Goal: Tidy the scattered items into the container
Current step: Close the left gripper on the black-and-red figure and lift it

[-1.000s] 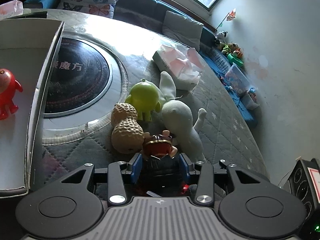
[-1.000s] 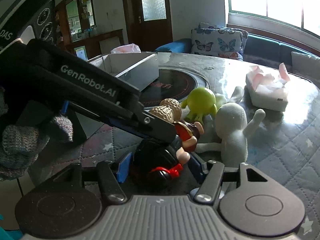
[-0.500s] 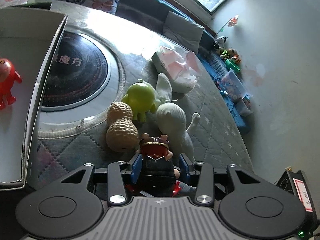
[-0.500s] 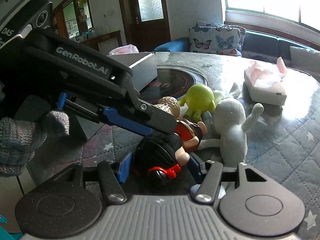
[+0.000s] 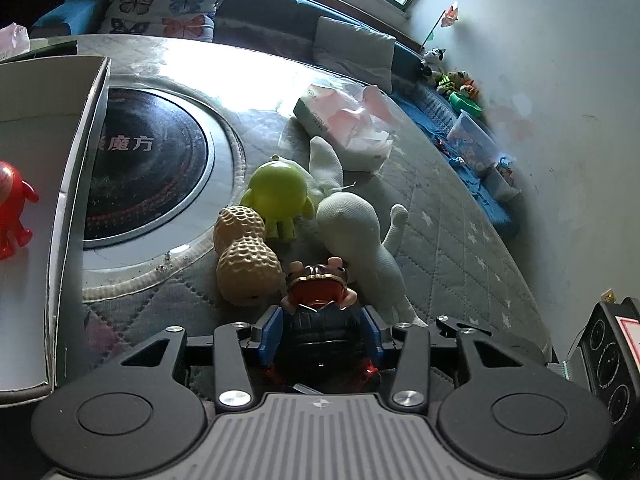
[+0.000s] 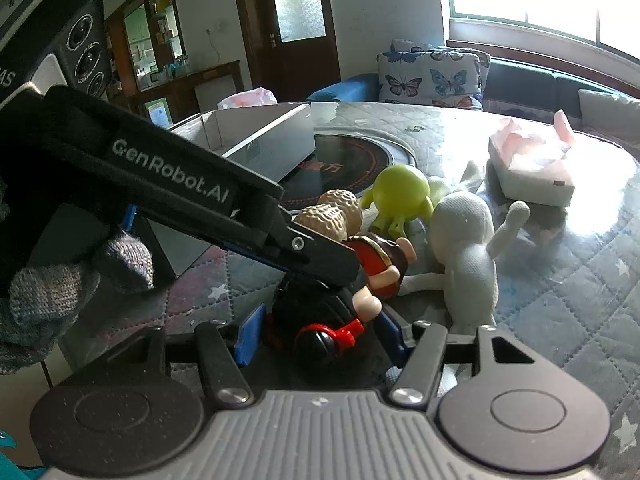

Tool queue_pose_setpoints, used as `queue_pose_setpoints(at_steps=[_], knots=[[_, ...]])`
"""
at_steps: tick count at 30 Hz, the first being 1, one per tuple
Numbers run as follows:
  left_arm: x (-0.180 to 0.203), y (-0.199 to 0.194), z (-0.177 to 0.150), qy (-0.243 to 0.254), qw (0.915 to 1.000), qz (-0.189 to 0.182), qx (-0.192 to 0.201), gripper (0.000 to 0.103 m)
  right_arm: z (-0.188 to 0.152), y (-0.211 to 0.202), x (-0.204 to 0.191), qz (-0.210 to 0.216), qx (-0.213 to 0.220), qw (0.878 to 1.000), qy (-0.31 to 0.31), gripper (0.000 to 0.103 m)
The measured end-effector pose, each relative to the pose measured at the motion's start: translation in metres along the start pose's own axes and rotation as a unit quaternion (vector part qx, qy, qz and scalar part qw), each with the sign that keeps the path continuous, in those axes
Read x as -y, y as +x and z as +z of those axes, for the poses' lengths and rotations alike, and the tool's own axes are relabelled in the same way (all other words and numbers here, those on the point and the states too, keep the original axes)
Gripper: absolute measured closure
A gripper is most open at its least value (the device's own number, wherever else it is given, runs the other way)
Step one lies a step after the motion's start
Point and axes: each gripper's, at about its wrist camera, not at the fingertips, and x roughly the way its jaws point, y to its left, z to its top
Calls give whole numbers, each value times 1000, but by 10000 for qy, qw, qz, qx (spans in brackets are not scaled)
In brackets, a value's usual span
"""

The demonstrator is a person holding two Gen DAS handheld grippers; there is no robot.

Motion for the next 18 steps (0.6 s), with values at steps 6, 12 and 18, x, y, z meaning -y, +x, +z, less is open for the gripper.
queue_pose_setpoints(at_steps=[6,12,18], knots=[[9,-1,-6,367,9992,108,111,55,-1,-2,1,14,32,10000,84,47],[6,1,-5,421,9991,39,91,53,-1,-1,4,52,55,9999,123,47],[-14,15,-4,-202,9988,-335,-295,44,-2,-1,5,69,45,9998,154,47]])
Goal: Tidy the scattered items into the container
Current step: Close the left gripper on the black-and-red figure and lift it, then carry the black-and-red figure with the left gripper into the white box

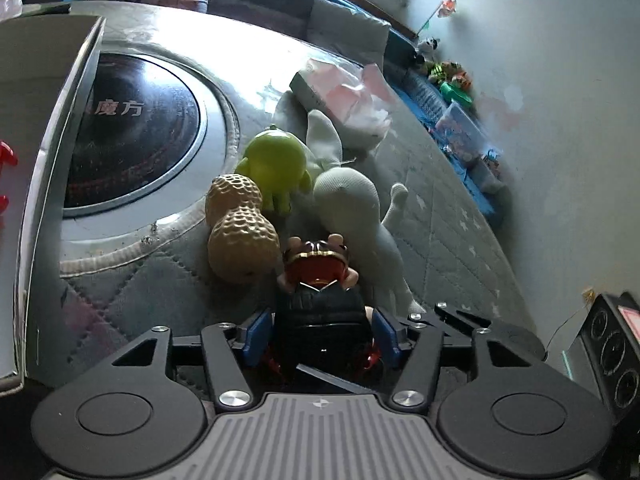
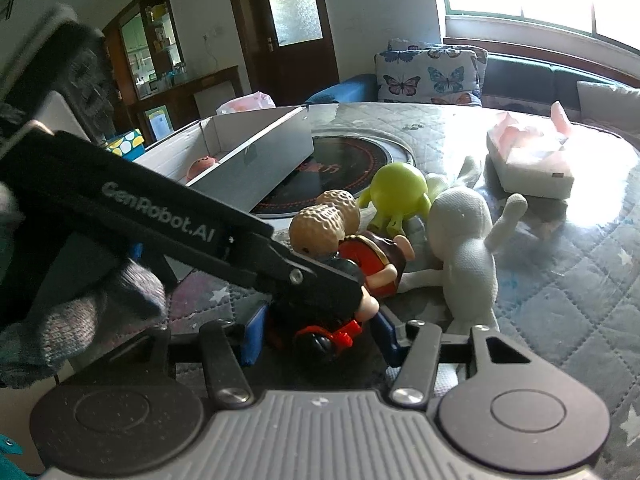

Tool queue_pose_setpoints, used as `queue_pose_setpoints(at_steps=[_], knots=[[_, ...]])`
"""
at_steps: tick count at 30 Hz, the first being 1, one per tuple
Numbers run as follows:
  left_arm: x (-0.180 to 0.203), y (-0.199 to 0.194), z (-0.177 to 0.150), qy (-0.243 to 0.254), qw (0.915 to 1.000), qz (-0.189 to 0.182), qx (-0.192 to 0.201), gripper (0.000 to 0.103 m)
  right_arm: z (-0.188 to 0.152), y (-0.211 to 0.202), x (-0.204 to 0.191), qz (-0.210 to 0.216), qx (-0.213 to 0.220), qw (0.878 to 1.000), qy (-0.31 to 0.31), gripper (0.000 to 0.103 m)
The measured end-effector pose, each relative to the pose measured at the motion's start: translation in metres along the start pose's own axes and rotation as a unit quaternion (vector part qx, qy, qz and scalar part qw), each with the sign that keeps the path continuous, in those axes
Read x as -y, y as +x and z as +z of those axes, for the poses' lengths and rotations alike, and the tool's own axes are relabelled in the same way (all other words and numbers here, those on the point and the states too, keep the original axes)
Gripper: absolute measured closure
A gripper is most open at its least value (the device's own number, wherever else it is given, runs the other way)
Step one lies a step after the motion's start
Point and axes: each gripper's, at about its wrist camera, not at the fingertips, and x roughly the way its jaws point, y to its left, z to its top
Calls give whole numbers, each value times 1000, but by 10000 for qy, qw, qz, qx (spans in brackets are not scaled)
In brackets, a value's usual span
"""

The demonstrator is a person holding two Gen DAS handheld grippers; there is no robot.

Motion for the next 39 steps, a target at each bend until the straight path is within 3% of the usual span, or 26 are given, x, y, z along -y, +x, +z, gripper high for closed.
queue_pose_setpoints(at_steps=[8,14,24,32,39], knots=[[3,-1,-1,-81,9999,78,74,45,0,1,0,2,11,10000,31,48],[12,-8,-7,174,9991,237,295,46,1,-1,-3,-4,58,10000,40,48],[14,-58,2,290,9941,388,969,46,29,-13,-28,97,415,9984,-363,48],[-26,-120,15,-84,9825,816,1673,45,77,13,-73,617,702,9907,-987,48],[-89,-151,21,-798,9707,1208,1918,46,111,69,-120,1262,503,9813,-1361,48]])
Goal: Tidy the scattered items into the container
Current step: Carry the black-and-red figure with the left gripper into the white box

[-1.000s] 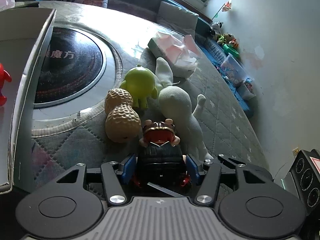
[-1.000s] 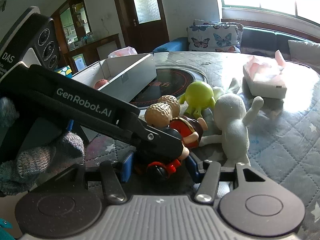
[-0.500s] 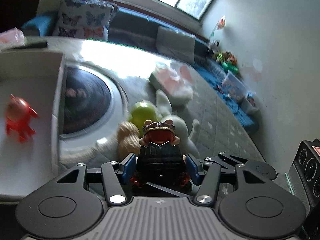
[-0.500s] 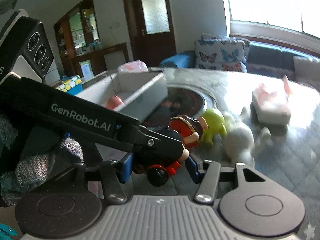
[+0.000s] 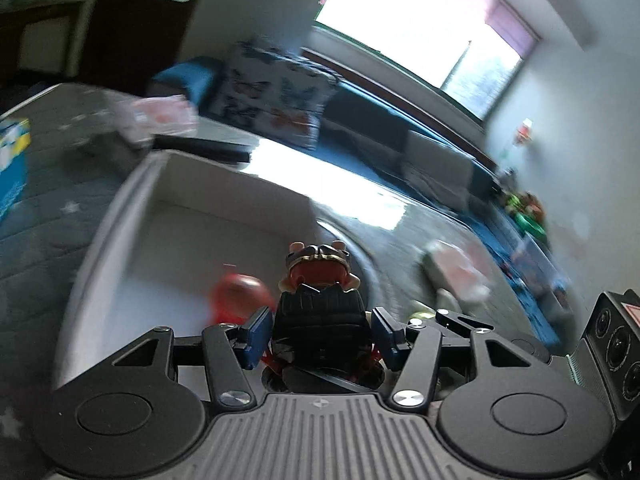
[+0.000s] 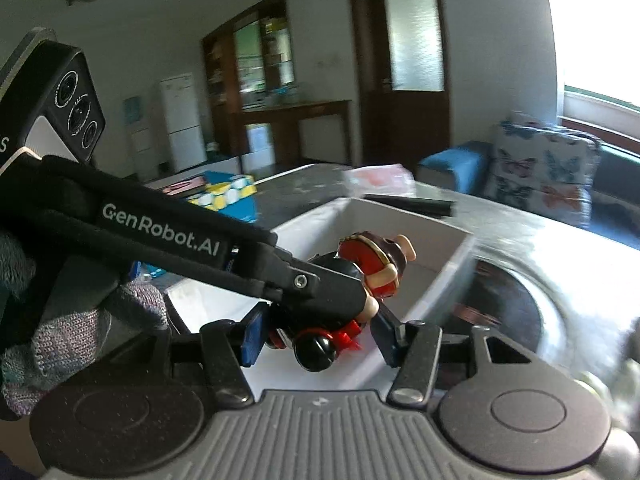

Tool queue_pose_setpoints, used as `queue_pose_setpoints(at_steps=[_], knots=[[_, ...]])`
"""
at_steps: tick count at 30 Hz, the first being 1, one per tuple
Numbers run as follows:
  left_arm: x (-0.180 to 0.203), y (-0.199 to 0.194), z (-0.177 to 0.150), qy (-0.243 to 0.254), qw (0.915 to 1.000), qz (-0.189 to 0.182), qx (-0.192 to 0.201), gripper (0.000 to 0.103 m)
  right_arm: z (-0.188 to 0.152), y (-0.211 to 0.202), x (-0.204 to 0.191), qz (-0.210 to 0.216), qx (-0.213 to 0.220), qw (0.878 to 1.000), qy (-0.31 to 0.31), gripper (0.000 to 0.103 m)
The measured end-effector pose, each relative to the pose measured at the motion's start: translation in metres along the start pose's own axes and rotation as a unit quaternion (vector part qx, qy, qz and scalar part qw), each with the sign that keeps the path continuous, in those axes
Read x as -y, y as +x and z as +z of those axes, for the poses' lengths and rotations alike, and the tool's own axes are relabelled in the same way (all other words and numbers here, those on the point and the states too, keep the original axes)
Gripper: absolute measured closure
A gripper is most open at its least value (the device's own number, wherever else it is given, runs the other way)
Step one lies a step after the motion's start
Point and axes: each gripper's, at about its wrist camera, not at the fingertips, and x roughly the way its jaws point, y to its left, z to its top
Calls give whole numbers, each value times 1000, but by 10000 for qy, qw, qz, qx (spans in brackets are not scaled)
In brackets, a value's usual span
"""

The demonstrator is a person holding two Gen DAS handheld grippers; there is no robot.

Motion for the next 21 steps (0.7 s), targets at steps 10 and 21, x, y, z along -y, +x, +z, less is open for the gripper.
queue_pose_setpoints(at_steps=[10,21], knots=[[-55,20,10,-652,9967,410,-247,45,14,72,2,726,-682,9950,-94,48],[-67,42,9,-941,9938,389,-453,45,14,97,18,777,-1205,9897,-54,48]])
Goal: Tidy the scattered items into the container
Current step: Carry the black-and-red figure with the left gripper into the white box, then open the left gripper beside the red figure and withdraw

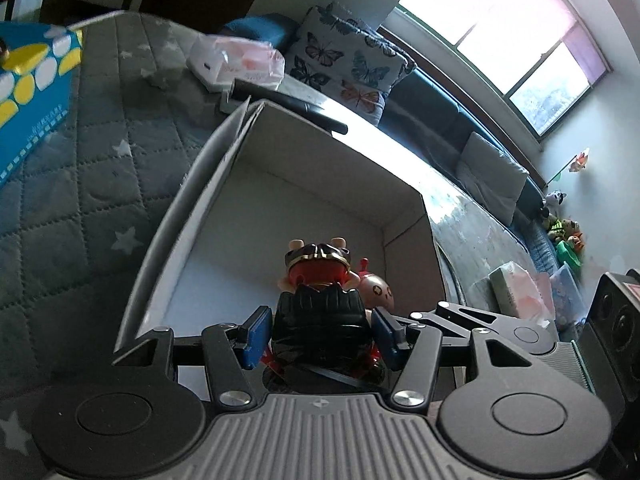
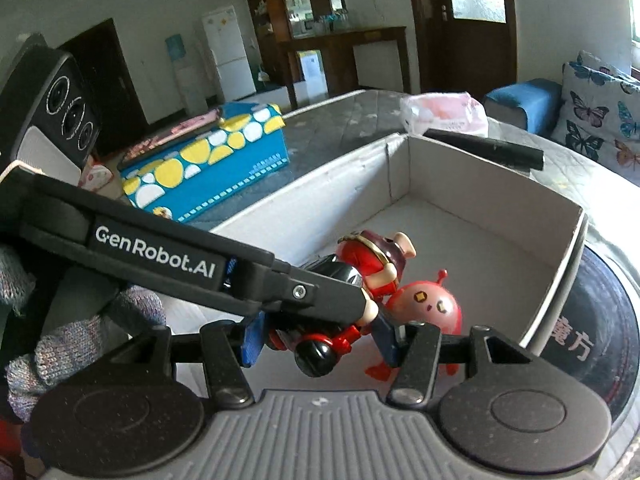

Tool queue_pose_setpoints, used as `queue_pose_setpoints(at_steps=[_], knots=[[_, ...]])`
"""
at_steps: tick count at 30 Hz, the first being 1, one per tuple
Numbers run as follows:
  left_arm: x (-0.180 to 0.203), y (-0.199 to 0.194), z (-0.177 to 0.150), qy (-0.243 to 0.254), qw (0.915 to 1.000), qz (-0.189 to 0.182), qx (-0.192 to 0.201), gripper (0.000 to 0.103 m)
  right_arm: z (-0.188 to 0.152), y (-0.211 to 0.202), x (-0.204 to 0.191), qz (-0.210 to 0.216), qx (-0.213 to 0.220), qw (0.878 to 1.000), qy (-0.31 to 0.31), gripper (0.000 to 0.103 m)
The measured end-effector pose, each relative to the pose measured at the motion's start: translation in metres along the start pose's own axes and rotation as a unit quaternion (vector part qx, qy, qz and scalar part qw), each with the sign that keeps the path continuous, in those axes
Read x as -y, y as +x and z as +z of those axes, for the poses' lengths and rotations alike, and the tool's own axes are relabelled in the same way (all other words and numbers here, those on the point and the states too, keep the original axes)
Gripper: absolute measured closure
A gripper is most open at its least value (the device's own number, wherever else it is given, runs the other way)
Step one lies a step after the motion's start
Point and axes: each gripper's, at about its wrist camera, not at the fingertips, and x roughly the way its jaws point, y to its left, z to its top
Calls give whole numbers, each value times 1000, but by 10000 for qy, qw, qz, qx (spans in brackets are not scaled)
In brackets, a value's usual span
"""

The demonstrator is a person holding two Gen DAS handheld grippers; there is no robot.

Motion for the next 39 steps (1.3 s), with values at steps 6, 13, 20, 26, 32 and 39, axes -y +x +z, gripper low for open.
queue_pose_setpoints(at_steps=[6,13,20,26,32,39], knots=[[-4,5,2,-156,9998,-77,-75,45,1,3,-1,-212,-67,9997,-50,47],[-1,5,2,-92,9999,29,-109,46,2,5,-7,-394,-158,9990,-165,47],[2,-2,6,-44,9999,9,-92,50,3,10,-6,-539,-303,9980,-138,47],[1,-10,8,-105,9999,-33,-1,50,4,9,-6,-563,-289,9979,-163,47],[2,-17,8,-159,9998,-54,72,50,2,1,-9,-619,-127,9979,-169,46],[4,-25,7,-194,9996,-107,159,50,0,-19,-13,-646,184,9976,-164,44]])
